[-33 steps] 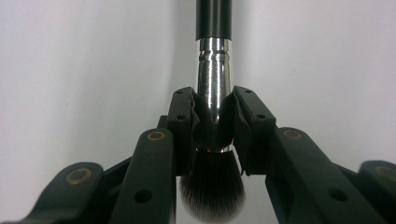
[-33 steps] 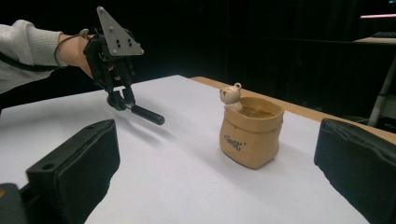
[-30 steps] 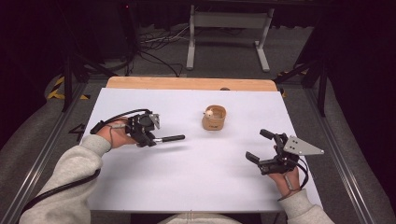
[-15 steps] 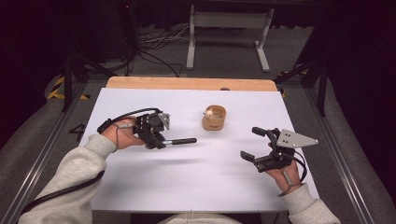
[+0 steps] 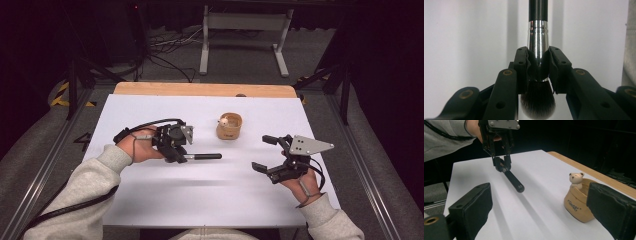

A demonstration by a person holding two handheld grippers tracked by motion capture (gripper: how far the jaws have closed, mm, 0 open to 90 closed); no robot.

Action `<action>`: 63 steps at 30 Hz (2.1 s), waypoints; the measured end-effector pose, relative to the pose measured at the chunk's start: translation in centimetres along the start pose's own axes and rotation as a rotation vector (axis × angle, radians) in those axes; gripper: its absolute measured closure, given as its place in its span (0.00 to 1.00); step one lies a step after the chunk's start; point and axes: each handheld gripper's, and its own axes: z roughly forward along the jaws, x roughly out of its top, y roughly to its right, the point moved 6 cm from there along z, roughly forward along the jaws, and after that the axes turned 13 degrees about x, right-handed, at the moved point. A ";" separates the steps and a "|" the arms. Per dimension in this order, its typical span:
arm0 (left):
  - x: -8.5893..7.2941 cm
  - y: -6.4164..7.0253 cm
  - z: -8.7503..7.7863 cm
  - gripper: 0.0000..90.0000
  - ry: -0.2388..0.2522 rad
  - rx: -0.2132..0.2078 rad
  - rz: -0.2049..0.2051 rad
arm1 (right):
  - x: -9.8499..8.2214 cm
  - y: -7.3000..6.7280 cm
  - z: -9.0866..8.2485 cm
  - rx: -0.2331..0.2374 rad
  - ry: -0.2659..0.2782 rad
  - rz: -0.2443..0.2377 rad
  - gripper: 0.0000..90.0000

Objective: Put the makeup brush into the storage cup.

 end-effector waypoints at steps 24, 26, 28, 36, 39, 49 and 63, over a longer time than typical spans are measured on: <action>2.5 1.8 0.5 0.79 -0.015 -0.020 0.017 | 2.4 -0.6 3.3 0.087 -0.258 -0.010 0.09; 2.6 1.8 0.5 0.79 -0.022 -0.014 0.028 | 2.6 -0.7 3.6 0.093 -0.300 -0.013 0.09; 2.7 2.0 0.6 0.79 -0.013 -0.018 0.023 | 2.6 -0.7 3.9 0.100 -0.339 -0.012 0.09; 3.1 2.2 0.8 0.79 -0.027 -0.017 0.034 | 2.9 -0.5 4.7 0.115 -0.448 0.005 0.11; 3.2 2.3 0.8 0.79 -0.037 -0.021 0.039 | 2.9 -0.5 5.0 0.124 -0.483 0.013 0.12; 3.4 2.4 1.0 0.79 -0.052 -0.018 0.054 | 3.0 -0.2 6.3 0.149 -0.623 0.017 0.16; 3.6 2.6 1.2 0.79 -0.058 -0.016 0.064 | 2.6 -0.3 7.7 0.168 -0.751 0.024 0.19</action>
